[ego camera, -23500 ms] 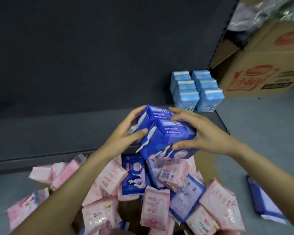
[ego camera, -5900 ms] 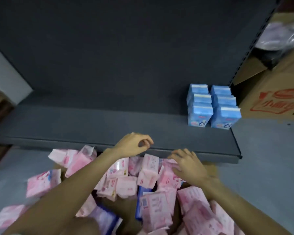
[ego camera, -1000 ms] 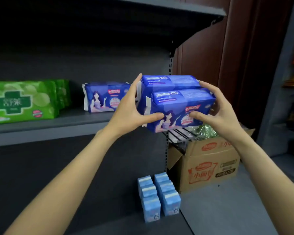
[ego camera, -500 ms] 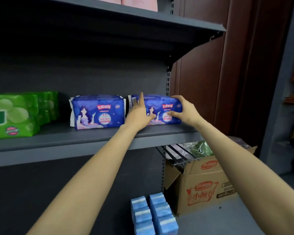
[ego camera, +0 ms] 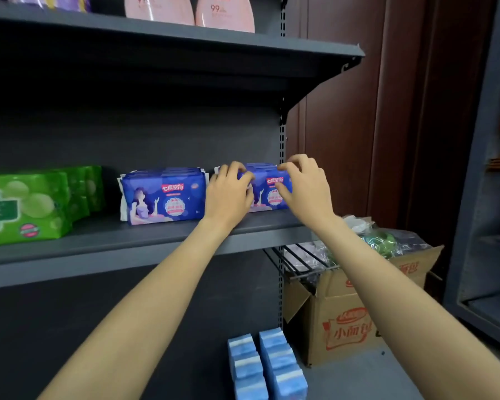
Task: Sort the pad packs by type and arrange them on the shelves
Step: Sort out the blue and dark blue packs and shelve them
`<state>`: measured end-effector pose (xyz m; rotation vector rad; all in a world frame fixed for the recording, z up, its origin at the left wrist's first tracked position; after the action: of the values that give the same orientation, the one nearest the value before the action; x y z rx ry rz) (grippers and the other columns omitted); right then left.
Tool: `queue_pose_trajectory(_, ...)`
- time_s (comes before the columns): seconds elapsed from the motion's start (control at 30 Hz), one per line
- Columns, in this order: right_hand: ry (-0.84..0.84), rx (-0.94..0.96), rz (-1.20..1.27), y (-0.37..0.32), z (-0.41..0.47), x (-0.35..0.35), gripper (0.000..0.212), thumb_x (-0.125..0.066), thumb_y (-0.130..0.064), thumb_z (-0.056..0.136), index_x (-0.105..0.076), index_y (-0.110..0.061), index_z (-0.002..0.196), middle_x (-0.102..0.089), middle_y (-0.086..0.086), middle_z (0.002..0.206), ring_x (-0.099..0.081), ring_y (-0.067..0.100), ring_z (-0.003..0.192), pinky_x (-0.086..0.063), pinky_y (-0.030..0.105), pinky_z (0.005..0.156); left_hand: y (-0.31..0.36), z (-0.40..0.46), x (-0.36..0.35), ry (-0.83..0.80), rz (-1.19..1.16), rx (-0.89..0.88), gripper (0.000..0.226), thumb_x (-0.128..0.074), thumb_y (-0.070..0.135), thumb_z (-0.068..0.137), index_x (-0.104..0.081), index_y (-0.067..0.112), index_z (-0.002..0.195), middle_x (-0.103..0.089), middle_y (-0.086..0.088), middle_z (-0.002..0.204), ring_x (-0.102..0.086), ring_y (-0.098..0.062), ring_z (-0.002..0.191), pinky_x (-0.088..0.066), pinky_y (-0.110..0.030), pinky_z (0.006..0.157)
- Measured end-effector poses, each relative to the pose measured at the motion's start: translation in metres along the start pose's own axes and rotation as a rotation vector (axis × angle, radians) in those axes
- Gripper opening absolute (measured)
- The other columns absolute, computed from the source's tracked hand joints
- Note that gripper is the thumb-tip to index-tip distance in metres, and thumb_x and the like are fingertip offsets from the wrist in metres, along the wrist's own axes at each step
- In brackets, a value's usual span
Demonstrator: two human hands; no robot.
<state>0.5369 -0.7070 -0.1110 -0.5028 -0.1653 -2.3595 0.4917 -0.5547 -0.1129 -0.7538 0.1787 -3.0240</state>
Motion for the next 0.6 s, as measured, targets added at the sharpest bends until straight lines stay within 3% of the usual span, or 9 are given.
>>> queue_pose_trajectory(0.13,0.281,0.12,0.088,-0.037,-0.034,0.042,0.02,-0.055,-0.023,0.088,-0.068,-0.012,0.097,-0.065,-0.001,0.088,-0.058,0.019,0.075,-0.042,0.024,0.063,0.024,-0.032,0.047,0.333,-0.096,-0.13,0.016,-0.056,0.023,0.088,-0.069,0.015,0.089,-0.064,0.002,0.084,-0.058,-0.022,0.081,-0.04,-0.03,0.073)
queue_pose_trajectory(0.27,0.377,0.164,0.236,-0.073,-0.107,0.063,0.015,-0.057,-0.012,0.091,-0.069,-0.006,0.097,-0.067,0.003,0.083,-0.06,0.024,0.07,-0.048,0.033,0.063,0.038,-0.111,0.096,0.375,-0.262,-0.136,0.019,-0.055,0.02,0.089,-0.072,0.013,0.088,-0.067,0.004,0.073,-0.059,-0.019,0.066,-0.045,-0.031,0.061)
queue_pose_trajectory(0.37,0.298,0.153,0.313,-0.101,-0.181,0.051,0.015,-0.058,-0.008,0.091,-0.071,-0.004,0.098,-0.07,0.004,0.092,-0.063,0.023,0.082,-0.05,0.033,0.075,0.02,-0.185,0.106,0.243,-0.359,-0.013,0.021,-0.053,0.019,0.091,-0.072,0.014,0.083,-0.065,0.006,0.065,-0.06,-0.014,0.056,-0.047,-0.03,0.052)
queue_pose_trajectory(0.43,0.171,0.128,0.361,-0.12,-0.233,0.033,0.016,-0.059,-0.008,0.09,-0.07,-0.005,0.101,-0.07,0.003,0.098,-0.062,0.021,0.089,-0.047,0.031,0.082,0.001,-0.239,0.101,0.021,-0.388,0.136,0.021,-0.051,0.026,0.092,-0.071,0.02,0.088,-0.064,0.012,0.065,-0.061,-0.006,0.057,-0.049,-0.031,0.051)
queue_pose_trajectory(0.53,-0.076,0.108,0.425,-0.142,-0.304,0.004,0.019,-0.058,-0.012,0.09,-0.066,-0.009,0.107,-0.069,0.002,0.101,-0.059,0.019,0.091,-0.044,0.029,0.085,-0.029,-0.323,0.09,-0.341,-0.385,0.4,0.022,-0.049,0.043,0.089,-0.067,0.034,0.097,-0.066,0.02,0.075,-0.06,0.004,0.067,-0.051,-0.026,0.064)
queue_pose_trajectory(0.6,-0.305,0.089,0.438,-0.157,-0.349,-0.018,0.027,-0.056,-0.02,0.09,-0.064,-0.011,0.115,-0.068,0.001,0.099,-0.057,0.019,0.092,-0.043,0.029,0.084,-0.05,-0.38,0.083,-0.5,-0.376,0.573,0.017,-0.052,0.044,0.091,-0.066,0.037,0.096,-0.067,0.022,0.078,-0.06,0.008,0.073,-0.048,-0.022,0.068)
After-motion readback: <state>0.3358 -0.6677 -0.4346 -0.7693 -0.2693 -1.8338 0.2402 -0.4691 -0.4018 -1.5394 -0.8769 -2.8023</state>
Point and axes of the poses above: each hand's wrist, its own z-axis towards the middle knuckle, its own x-axis out of the back of the hand, y = z × x, the point moved 3 cm from there along z, towards the middle knuckle
